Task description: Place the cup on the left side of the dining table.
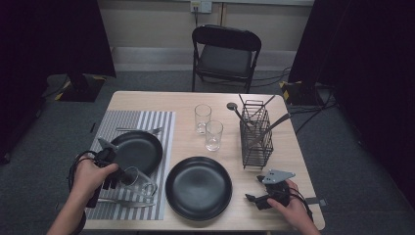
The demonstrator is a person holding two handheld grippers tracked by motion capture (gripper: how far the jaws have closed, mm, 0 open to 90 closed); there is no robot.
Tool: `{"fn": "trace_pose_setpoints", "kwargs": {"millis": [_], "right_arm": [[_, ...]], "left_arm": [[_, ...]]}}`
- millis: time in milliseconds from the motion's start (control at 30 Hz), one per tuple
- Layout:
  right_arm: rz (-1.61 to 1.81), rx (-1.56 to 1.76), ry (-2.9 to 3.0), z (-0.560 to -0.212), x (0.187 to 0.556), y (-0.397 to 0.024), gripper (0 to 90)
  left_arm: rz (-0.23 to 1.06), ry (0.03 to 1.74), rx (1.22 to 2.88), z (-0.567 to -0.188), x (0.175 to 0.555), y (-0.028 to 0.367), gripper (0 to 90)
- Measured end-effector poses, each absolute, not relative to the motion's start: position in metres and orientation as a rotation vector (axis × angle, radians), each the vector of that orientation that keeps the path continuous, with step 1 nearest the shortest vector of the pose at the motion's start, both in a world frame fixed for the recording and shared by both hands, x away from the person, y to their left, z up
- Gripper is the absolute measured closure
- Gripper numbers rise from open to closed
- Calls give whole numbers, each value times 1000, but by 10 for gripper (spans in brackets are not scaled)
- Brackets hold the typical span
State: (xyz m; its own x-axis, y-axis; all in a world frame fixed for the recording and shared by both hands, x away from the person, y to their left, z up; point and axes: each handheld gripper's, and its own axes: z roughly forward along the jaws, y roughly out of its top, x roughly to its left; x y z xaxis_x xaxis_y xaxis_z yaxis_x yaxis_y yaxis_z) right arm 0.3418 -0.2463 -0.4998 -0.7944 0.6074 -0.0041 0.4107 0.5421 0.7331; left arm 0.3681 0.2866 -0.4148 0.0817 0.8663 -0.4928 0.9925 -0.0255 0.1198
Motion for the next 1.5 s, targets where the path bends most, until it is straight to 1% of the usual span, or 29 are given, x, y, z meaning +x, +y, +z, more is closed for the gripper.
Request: {"fn": "trace_pose_setpoints", "kwargs": {"millis": [133, 233, 300, 333, 600, 733, 833, 1000, 1267, 1333, 1433, 1500], "right_arm": [[1099, 851, 2523, -500, 342, -246, 146], [1099, 852, 2523, -500, 342, -246, 146], [1099, 851, 2523, -500, 342, -246, 146], [1099, 852, 2523, -500, 342, -246, 146], [1099, 852, 2523, -500, 342, -246, 146], [1099, 852, 2523, -500, 342, -246, 146], [1099, 852, 2523, -500, 342, -246, 146], [1099, 852, 2523, -500, 342, -246, 146], [1099, 852, 2523, -500, 342, -246, 146], [1099, 852, 2523, -500, 342, -246, 146], [1099, 851, 2523, -500, 342, -246, 146], [1099, 852, 2523, -500, 342, -246, 146]], "left_arm": [[-379, 1858, 1924, -414, 368, 286, 844], [-386, 1840, 1935, -413, 370, 288, 845], [-369, 1856, 1902, -412, 370, 287, 845], [-385, 1850, 1901, -412, 371, 287, 844], [-390, 1846, 1913, -411, 370, 286, 846], [-372, 1832, 1932, -410, 369, 285, 837], [-382, 1833, 1912, -411, 370, 285, 832], [-416, 1818, 1918, -409, 371, 283, 807], [-420, 1819, 1900, -408, 372, 279, 773], [-464, 1772, 1914, -407, 373, 281, 747], [-467, 1790, 1885, -406, 373, 277, 736], [-476, 1763, 1914, -406, 374, 278, 726]]}}
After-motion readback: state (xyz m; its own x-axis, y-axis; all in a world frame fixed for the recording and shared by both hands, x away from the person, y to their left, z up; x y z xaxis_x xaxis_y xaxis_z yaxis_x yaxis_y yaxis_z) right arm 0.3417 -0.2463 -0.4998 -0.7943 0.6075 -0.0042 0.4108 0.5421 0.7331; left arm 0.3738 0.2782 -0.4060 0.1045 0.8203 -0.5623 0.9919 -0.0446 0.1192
